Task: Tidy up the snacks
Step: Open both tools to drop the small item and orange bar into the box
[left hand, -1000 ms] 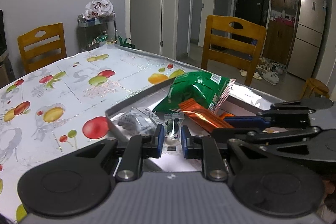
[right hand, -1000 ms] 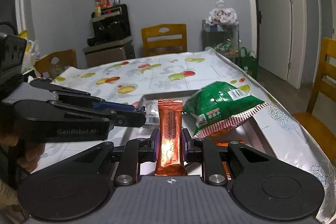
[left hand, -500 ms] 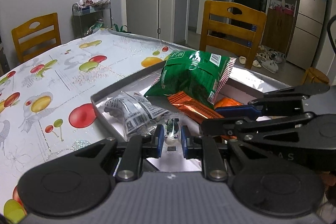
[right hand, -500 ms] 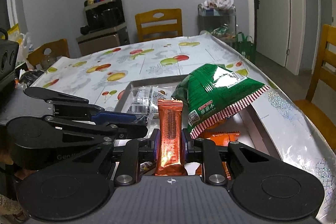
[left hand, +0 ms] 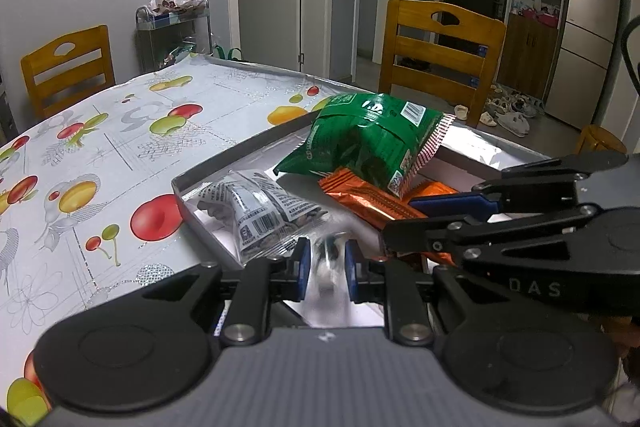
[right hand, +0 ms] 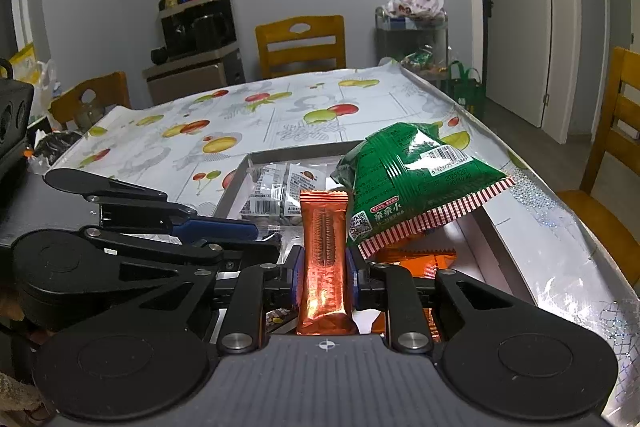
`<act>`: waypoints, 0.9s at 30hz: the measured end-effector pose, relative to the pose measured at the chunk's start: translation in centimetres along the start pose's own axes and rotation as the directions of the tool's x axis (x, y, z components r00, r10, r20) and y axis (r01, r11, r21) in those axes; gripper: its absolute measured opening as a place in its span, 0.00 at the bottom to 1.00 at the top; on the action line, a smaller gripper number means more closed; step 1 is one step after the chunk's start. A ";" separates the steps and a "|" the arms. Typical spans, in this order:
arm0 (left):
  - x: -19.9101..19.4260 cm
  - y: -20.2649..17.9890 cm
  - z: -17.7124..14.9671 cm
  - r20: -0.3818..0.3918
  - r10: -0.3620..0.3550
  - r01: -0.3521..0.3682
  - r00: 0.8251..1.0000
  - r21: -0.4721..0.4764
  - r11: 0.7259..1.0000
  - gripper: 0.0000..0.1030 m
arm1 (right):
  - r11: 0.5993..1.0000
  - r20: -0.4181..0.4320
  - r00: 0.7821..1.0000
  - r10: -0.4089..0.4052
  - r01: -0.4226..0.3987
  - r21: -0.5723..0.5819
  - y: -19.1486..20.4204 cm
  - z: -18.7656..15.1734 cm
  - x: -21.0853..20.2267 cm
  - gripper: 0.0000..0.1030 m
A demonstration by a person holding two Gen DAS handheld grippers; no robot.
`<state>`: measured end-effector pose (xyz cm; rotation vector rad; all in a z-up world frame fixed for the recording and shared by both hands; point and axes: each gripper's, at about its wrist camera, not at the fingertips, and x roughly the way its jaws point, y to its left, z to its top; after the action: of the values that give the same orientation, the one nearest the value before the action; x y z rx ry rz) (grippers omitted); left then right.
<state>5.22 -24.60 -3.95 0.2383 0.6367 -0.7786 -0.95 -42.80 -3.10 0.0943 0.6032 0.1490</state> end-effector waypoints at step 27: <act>-4.0 2.3 -0.1 0.089 0.079 -0.075 0.993 -0.049 0.996 0.89 | 0.997 0.078 0.996 -0.037 0.031 0.071 0.1 0.5 -3.5 0.88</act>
<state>4.66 -20.61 -1.65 0.1834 0.5561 -0.6959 -3.53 -43.32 -0.73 0.1569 0.5304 0.0906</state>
